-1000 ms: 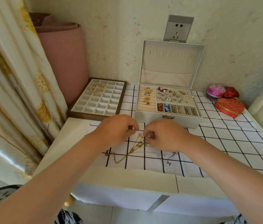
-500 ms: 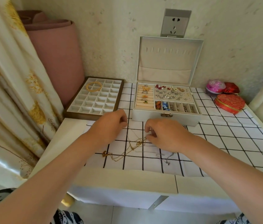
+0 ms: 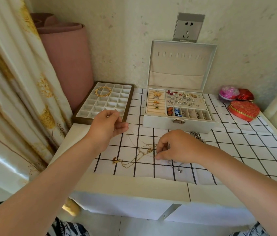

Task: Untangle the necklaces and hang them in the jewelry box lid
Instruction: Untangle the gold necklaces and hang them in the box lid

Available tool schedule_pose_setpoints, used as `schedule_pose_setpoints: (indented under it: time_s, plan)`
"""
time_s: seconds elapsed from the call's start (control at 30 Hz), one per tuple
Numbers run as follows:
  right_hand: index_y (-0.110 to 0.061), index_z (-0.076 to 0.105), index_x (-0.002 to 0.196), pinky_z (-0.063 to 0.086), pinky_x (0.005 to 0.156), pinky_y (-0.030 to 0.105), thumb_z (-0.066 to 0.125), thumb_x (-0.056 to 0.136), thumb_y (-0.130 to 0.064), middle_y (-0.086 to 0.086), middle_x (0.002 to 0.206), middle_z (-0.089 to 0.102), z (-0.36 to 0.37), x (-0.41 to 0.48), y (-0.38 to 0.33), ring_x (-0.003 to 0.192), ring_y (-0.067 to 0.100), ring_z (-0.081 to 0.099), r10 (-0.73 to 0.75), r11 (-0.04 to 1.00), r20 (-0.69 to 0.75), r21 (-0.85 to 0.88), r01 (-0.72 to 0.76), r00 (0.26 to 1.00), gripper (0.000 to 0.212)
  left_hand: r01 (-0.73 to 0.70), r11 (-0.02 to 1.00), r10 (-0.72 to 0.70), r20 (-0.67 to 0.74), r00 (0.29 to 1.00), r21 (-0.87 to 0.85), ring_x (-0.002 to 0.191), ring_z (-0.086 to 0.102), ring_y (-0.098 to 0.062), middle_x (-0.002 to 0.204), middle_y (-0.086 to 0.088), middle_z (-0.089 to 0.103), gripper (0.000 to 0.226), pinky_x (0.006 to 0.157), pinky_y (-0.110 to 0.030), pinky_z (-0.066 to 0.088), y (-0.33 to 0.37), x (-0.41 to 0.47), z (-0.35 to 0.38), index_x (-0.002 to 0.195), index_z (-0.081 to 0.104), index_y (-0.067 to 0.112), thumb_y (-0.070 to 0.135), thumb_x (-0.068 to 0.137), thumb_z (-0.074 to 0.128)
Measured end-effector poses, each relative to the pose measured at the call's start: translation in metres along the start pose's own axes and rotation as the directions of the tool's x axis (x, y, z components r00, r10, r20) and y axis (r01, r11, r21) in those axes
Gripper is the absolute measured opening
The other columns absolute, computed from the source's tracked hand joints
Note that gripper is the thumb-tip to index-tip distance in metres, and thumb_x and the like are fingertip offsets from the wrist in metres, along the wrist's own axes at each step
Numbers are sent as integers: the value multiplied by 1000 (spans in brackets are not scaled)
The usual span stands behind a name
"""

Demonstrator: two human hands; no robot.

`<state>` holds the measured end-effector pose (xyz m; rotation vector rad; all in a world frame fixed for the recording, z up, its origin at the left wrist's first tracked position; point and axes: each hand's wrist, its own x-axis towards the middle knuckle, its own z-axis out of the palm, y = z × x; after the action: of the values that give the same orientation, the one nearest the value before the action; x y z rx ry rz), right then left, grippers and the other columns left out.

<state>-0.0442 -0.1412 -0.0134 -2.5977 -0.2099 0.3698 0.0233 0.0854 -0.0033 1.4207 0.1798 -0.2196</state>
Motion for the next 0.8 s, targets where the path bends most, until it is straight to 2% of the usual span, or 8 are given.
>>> schedule_pose_setpoints:
  time_s: [0.07, 0.17, 0.27, 0.4, 0.47, 0.63, 0.73, 0.8]
  plan:
    - [-31, 78, 85, 46, 63, 16, 81, 78, -40, -17, 79, 69, -1, -1, 2, 74, 0, 62, 10, 1000, 15, 15, -10, 1000, 12, 9, 1000, -8, -18, 1000, 19, 60, 61, -13, 76, -6, 57, 17, 58, -25, 57, 1, 2, -3, 89, 54, 10, 15, 104, 47]
    - [-31, 78, 88, 42, 62, 15, 78, 82, -40, -19, 81, 68, -4, -1, 3, 74, -3, 61, 30, 1000, 37, 7, -31, 999, 12, -129, 930, 165, -78, 983, 343, 59, 52, -9, 78, 0, 57, 11, 52, -20, 46, -2, 7, -8, 94, 55, 16, 17, 102, 48]
    - [-31, 77, 91, 43, 64, 16, 76, 83, -40, -19, 83, 66, -5, 0, 3, 78, -2, 60, 41, 999, 58, -10, -41, 997, 12, -272, 733, 362, -19, 932, 624, 67, 52, -10, 81, 0, 59, 6, 58, -21, 40, -6, 12, -15, 99, 56, 16, 17, 100, 50]
    - [-34, 75, 82, 53, 65, 22, 76, 83, -39, -15, 81, 70, -8, 0, 4, 76, 3, 66, 64, 998, 82, -22, -63, 995, 4, -296, 394, 450, 98, 888, 870, 66, 57, -15, 78, -3, 60, 5, 53, -28, 46, -10, 13, -27, 99, 50, 16, 17, 102, 46]
    - [-35, 73, 78, 49, 62, 20, 75, 83, -37, -14, 79, 70, -10, 0, 4, 74, 3, 66, 68, 997, 89, -48, -64, 994, 6, -244, 260, 428, 115, 896, 934, 67, 59, -19, 79, -6, 61, 5, 54, -32, 49, -14, 15, -32, 99, 50, 14, 16, 102, 46]
    - [-35, 69, 78, 46, 64, 19, 72, 84, -35, -17, 81, 66, -13, -2, -1, 78, 0, 62, 61, 987, 88, -151, -47, 994, 6, -102, 73, 300, 76, 951, 992, 88, 63, -21, 98, -8, 65, 15, 69, -32, 53, -18, 15, -38, 111, 57, 11, 13, 97, 53]
    - [-35, 71, 86, 49, 66, 22, 69, 82, -35, -17, 81, 66, -8, -3, -6, 78, 1, 61, -14, 975, -21, -222, 9, 1000, 4, -162, -51, 322, 170, 931, 985, 111, 53, -22, 118, -6, 57, 25, 84, -34, 51, -17, 7, -34, 120, 59, 19, 18, 95, 55]
    - [-36, 73, 90, 51, 72, 26, 70, 83, -40, -17, 84, 65, -2, -1, -12, 81, 1, 60, -114, 970, -100, -226, 89, 989, 9, -280, -60, 377, 282, 882, 958, 116, 47, -21, 122, -2, 53, 27, 90, -33, 48, -14, -1, -28, 120, 62, 26, 23, 94, 60]
